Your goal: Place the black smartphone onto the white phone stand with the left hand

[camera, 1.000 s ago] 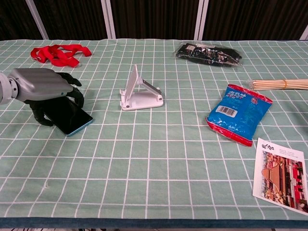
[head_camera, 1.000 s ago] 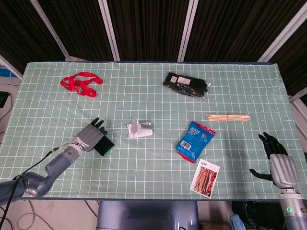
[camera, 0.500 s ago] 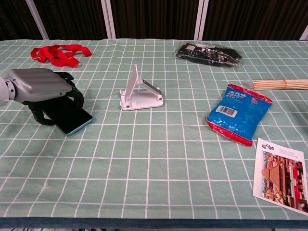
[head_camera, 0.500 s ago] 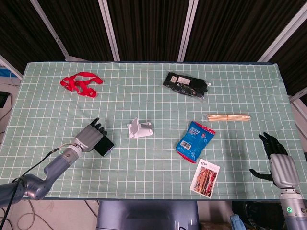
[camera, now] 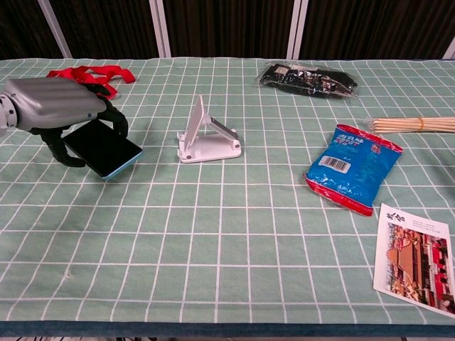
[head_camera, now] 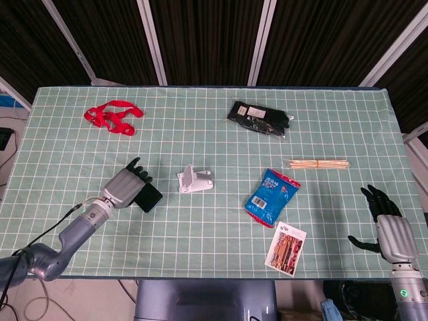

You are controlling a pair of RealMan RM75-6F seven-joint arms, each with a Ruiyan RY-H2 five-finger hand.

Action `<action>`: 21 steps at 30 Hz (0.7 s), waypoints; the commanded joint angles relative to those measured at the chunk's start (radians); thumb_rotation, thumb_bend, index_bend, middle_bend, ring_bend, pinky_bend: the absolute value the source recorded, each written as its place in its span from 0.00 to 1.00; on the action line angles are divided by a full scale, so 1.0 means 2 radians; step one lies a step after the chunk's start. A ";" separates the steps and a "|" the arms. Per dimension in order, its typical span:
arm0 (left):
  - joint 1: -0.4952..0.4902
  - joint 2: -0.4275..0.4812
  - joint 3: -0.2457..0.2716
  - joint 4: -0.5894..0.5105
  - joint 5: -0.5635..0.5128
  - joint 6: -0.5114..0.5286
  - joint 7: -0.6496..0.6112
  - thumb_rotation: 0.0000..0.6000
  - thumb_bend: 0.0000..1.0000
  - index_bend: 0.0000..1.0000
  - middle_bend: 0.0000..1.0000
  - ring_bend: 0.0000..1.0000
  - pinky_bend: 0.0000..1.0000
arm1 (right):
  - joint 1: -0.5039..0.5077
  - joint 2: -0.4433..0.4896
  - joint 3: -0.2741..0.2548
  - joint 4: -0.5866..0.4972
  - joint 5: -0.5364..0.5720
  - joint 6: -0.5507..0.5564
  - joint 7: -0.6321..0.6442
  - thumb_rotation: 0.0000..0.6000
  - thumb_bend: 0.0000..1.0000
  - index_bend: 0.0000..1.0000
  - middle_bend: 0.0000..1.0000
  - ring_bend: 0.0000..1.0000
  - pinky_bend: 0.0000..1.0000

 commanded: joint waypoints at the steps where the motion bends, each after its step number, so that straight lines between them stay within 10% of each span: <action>1: 0.002 0.005 -0.010 -0.012 -0.008 0.009 -0.001 1.00 0.38 0.64 0.69 0.17 0.00 | 0.000 0.000 0.000 0.000 0.000 0.000 0.000 1.00 0.10 0.00 0.00 0.00 0.15; 21: 0.017 -0.070 -0.138 -0.102 -0.197 0.127 -0.019 1.00 0.38 0.64 0.69 0.17 0.00 | 0.001 0.001 0.000 -0.001 0.002 -0.003 0.004 1.00 0.10 0.00 0.00 0.00 0.15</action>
